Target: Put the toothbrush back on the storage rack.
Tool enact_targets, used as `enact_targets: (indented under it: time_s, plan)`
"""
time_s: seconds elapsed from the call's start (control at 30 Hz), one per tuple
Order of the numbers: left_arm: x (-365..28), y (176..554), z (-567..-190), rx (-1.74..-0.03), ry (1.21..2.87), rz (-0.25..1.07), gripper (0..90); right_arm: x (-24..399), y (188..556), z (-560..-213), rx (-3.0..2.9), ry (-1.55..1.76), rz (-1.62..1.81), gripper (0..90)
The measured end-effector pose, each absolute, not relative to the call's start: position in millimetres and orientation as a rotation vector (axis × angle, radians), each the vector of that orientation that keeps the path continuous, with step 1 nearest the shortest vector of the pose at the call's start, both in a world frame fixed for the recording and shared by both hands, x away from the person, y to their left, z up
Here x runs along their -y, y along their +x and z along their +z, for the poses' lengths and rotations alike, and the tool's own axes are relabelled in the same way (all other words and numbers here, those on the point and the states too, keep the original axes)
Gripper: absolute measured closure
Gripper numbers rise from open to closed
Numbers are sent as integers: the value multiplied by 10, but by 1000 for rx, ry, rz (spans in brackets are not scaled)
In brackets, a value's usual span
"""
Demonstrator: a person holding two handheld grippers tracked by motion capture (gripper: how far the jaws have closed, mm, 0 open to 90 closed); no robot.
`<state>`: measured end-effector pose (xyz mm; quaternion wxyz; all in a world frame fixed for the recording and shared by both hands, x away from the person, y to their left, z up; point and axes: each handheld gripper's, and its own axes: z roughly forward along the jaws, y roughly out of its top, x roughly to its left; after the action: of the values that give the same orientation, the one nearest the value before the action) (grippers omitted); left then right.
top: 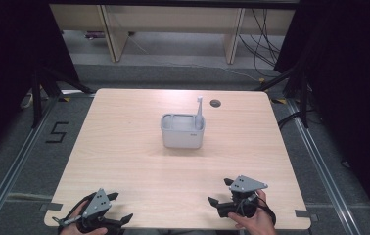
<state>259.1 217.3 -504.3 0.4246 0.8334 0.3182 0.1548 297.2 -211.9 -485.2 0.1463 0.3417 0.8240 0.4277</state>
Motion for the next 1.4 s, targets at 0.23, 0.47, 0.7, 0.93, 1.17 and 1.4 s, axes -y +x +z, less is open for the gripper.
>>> enact_targets:
  time_s: [0.23,0.47,0.7,0.93,1.17,1.4]
  plan:
    - [-2171,2594,-5045,-792,2081,390,147,2135,2940,-4861,-2385,966,1232,159]
    - [-2170,2585,-5040,-800,2080,389,147,2158,2907,-4894,-2388,994,1206,159]
    - [-2169,2585,-5040,-801,2080,390,147,2161,2855,-4907,-2394,1006,1180,159]
    - [-2169,2585,-5040,-802,2081,390,147,2164,2838,-4931,-2414,992,1188,159]
    - [-2174,2592,-5040,-792,2089,390,147,2166,2800,-4937,-2428,998,1158,159]
    - [-2173,2595,-5040,-789,2089,392,147,2178,2793,-4943,-2429,1005,1146,159]
